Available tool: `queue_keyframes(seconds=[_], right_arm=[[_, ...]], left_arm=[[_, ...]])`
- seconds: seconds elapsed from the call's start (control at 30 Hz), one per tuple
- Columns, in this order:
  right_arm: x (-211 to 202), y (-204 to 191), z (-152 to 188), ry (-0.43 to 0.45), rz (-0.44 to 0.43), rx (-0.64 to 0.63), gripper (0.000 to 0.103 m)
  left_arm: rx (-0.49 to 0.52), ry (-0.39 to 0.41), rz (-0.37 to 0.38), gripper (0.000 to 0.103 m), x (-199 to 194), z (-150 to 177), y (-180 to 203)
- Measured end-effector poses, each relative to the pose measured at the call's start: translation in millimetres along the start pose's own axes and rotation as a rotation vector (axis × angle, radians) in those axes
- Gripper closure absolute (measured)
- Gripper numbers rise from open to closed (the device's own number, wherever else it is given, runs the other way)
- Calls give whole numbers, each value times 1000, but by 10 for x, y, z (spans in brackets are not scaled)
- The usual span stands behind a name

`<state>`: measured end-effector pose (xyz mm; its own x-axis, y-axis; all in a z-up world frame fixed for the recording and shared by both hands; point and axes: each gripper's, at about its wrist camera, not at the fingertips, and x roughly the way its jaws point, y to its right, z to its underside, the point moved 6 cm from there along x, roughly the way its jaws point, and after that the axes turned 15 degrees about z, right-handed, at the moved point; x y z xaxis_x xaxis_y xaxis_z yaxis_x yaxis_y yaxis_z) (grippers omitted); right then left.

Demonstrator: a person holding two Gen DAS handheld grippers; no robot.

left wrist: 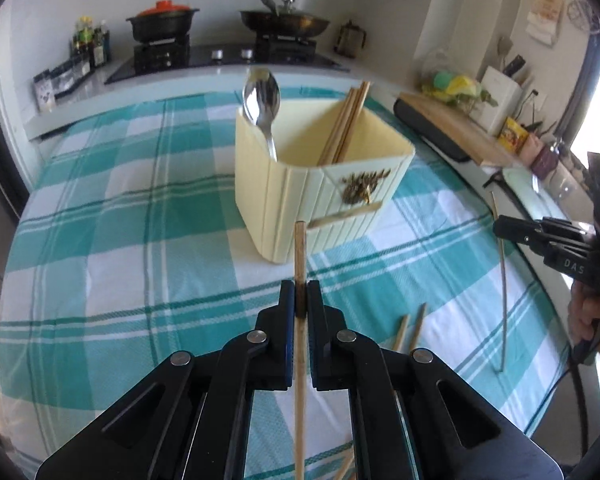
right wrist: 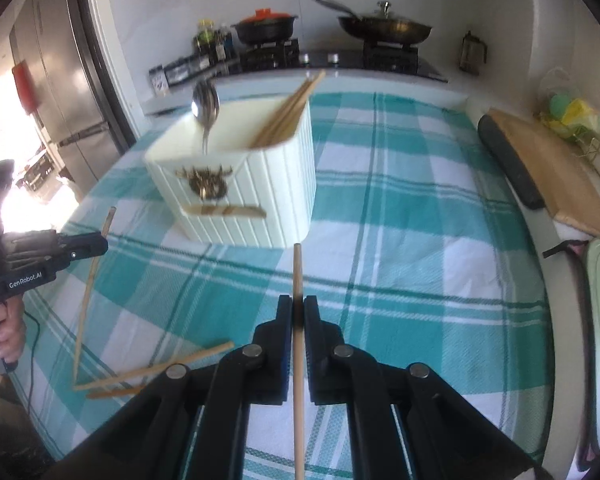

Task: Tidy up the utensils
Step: 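Lift both chopsticks upright and carry them over the cream holder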

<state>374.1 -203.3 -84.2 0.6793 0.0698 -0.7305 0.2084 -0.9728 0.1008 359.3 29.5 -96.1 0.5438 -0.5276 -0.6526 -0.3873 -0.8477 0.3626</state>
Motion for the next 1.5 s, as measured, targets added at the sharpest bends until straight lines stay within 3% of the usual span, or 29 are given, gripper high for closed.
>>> queue_keyframes(seconds=[0.2, 0.4, 1.17, 1.27, 1.37, 1.5], right_arm=[[-628, 10, -266, 201, -17, 37, 97], [-931, -60, -358, 303, -15, 43, 97], [-1047, -158, -288, 292, -30, 36, 97], [-1035, -174, -297, 286, -34, 36, 97], [-1030, -176, -365, 280, -49, 43, 97], [-1085, -167, -651, 308, -67, 44, 97]], left_arm=[[19, 126, 18, 99, -490, -175, 130], [11, 210, 25, 99, -714, -231, 149], [81, 206, -140, 99, -632, -235, 236], [73, 206, -117, 99, -649, -258, 233], [39, 219, -39, 99, -717, -367, 230], [13, 270, 46, 100, -884, -738, 269]])
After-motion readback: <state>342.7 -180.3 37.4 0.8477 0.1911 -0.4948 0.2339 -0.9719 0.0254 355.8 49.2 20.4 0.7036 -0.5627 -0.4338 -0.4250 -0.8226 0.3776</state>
